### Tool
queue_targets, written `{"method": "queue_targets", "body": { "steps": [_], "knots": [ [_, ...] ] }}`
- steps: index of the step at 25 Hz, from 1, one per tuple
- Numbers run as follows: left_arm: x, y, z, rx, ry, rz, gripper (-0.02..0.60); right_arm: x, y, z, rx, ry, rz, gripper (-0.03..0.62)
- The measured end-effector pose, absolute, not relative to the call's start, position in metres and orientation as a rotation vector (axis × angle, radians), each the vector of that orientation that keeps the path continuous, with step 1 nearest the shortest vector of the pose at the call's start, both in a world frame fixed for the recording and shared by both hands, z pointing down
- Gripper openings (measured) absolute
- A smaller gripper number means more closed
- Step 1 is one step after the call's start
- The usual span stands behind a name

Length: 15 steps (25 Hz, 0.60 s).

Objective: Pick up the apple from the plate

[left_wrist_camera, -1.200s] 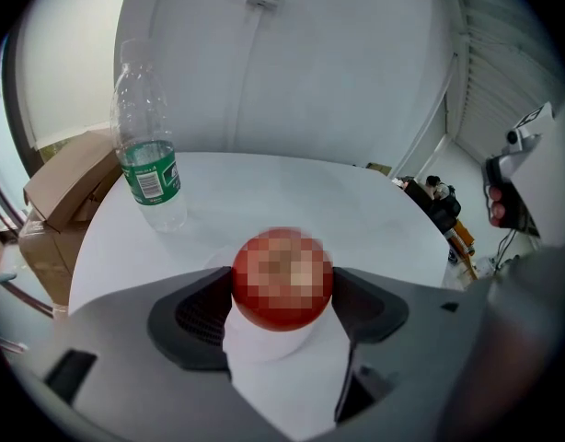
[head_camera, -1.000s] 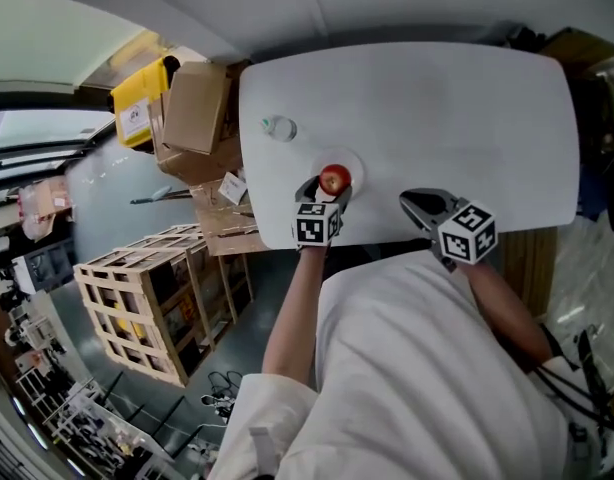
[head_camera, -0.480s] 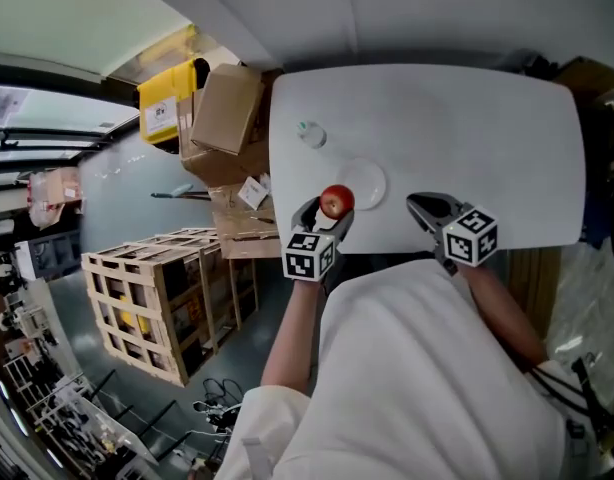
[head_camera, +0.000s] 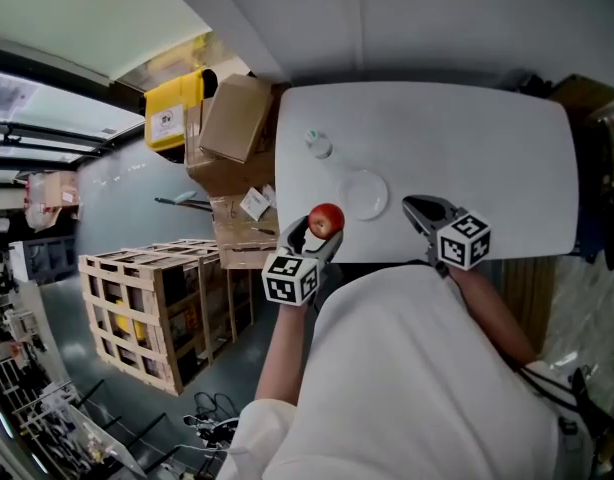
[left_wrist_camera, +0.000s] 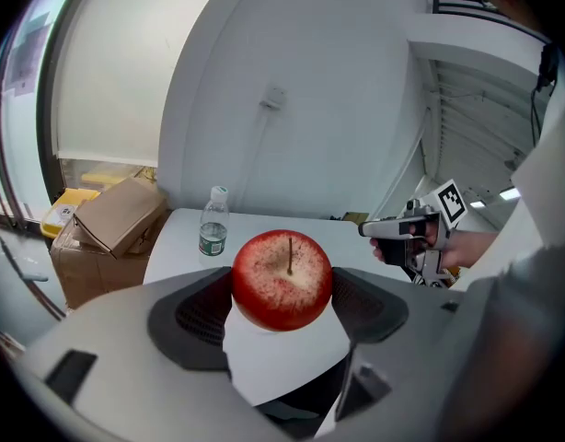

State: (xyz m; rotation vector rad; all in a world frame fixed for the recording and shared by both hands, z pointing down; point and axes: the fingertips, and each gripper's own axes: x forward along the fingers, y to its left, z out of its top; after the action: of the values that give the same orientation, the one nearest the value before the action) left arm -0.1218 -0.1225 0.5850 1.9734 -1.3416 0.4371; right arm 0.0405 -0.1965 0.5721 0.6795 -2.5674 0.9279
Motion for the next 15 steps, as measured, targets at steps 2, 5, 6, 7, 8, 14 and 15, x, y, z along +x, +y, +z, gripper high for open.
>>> {"method": "queue_targets", "body": {
  "steps": [2, 5, 6, 7, 8, 14, 15],
  "knots": [
    [-0.124, -0.120, 0.580, 1.977, -1.344, 0.424, 0.341, 0.042, -0.195, 0.571, 0.701, -2.567, 0.919, 0.038],
    [-0.128, -0.116, 0.575, 1.985, -1.347, 0.416, 0.341, 0.046, -0.194, 0.570, 0.729, -2.565, 0.901, 0.038],
    [-0.130, -0.115, 0.573, 1.989, -1.348, 0.414, 0.341, 0.047, -0.193, 0.571, 0.738, -2.565, 0.893, 0.038],
    [-0.131, -0.113, 0.572, 1.992, -1.347, 0.412, 0.341, 0.048, -0.192, 0.571, 0.748, -2.564, 0.886, 0.037],
    [-0.133, -0.111, 0.572, 1.994, -1.345, 0.410, 0.341, 0.049, -0.190, 0.571, 0.758, -2.564, 0.879, 0.037],
    [-0.137, -0.105, 0.569, 2.002, -1.340, 0.410, 0.341, 0.049, -0.187, 0.565, 0.790, -2.587, 0.862, 0.037],
    [-0.137, -0.105, 0.569, 2.003, -1.339, 0.409, 0.341, 0.049, -0.187, 0.564, 0.790, -2.589, 0.859, 0.037]
  ]
}}
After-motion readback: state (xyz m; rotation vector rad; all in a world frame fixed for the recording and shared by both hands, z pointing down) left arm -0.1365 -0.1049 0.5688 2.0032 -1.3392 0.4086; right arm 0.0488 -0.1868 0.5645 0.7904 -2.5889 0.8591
